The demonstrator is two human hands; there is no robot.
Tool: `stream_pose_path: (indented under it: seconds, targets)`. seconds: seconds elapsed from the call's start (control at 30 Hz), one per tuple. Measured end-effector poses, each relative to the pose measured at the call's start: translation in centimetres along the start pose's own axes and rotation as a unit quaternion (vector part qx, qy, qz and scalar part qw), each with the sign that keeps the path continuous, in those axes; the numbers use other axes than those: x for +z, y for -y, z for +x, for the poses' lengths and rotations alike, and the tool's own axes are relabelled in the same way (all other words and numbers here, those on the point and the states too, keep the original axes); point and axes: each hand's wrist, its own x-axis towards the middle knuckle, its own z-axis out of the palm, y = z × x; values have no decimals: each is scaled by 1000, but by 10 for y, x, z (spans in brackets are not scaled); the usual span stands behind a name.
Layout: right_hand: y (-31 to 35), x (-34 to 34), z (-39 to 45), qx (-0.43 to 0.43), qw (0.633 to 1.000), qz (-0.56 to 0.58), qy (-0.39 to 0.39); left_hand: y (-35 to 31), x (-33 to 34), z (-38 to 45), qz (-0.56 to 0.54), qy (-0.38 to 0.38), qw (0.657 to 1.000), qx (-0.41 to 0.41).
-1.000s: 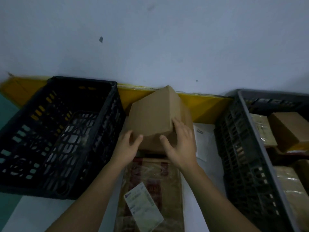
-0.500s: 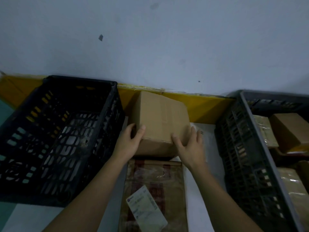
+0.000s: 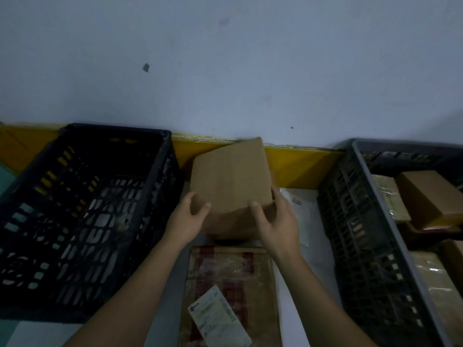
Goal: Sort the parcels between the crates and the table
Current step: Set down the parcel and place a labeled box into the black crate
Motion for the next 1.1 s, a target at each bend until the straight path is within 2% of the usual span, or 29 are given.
stream_pose_path:
  seconds: [0.07,0.17,0.23,0.37,0.43,0.5,0.57,0.6,0.73,1.0,1.1]
  targets:
    - [8,-2,-4,-51,997,-47,-25,1,4,-1,3,49,999,-12]
    - [9,9,-13,-123,983,-135,21,-3,10,0,52,80,995,8]
    - [6,20,-20,-156,973,-164,51,-14,10,-4,20,80,996,18]
    - [0,23,-20,-176,980,-63,65,-24,8,-10,-58,59,995,51]
    - [-14,20,-13,-158,982,-96,27,-21,6,-12,-56,55,995,58]
    - [-28,13,-3,-53,985,-162,-3,-15,4,-10,-40,52,996,69]
    - [-37,8,3,67,981,-175,57,-6,-1,-5,-5,32,996,85]
    - [-40,7,3,77,977,-174,96,-3,-4,-4,8,27,996,83]
    - [-38,22,-13,-19,957,-255,133,15,-10,4,93,35,990,100]
    - [-42,25,-12,-35,943,-294,150,14,-7,11,281,6,956,81]
    - [-60,14,-8,16,963,-245,116,1,5,5,371,-63,915,146]
